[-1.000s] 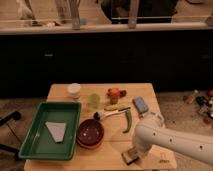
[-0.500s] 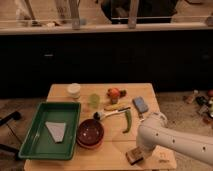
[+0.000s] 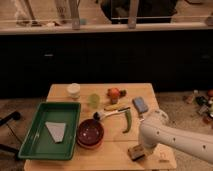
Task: Wipe table surface with eraser
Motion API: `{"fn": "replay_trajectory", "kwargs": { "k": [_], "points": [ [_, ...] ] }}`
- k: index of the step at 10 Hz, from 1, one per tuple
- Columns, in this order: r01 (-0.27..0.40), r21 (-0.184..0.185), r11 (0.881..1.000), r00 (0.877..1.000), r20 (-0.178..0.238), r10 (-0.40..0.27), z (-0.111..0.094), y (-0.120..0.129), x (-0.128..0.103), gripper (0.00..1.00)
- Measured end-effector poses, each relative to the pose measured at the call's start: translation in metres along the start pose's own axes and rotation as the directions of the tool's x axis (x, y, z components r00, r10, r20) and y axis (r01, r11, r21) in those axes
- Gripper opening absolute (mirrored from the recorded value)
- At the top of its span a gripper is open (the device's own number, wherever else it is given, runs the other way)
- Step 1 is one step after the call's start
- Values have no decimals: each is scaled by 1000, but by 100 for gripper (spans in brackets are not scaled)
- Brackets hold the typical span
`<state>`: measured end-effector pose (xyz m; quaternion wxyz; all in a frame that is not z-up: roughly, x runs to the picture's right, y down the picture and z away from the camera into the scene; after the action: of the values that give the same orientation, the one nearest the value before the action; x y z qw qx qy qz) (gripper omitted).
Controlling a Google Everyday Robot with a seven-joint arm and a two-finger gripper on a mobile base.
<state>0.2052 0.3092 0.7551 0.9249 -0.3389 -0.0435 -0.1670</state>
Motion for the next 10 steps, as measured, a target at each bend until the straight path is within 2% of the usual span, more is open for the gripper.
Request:
{"fn": "replay_trajectory", "kwargs": {
  "k": [2,4,5,7,8,9,10],
  "points": [
    [-1,13,1000,1000,12,1,-3,-5,0,0],
    [23,62,998,998,51,-26,-17,-30,-12,0],
    [56,92,994,994,92,-64,-28,-46,-31,0],
    [125,118,985,978,150,-142,-43,-51,-59,0],
    [153,116,981,972,164,-171,-44,-46,-68,0],
    [187,103,977,963,176,-203,-41,-33,-76,0],
    [205,82,975,960,178,-217,-37,-22,-77,0]
  ]
}}
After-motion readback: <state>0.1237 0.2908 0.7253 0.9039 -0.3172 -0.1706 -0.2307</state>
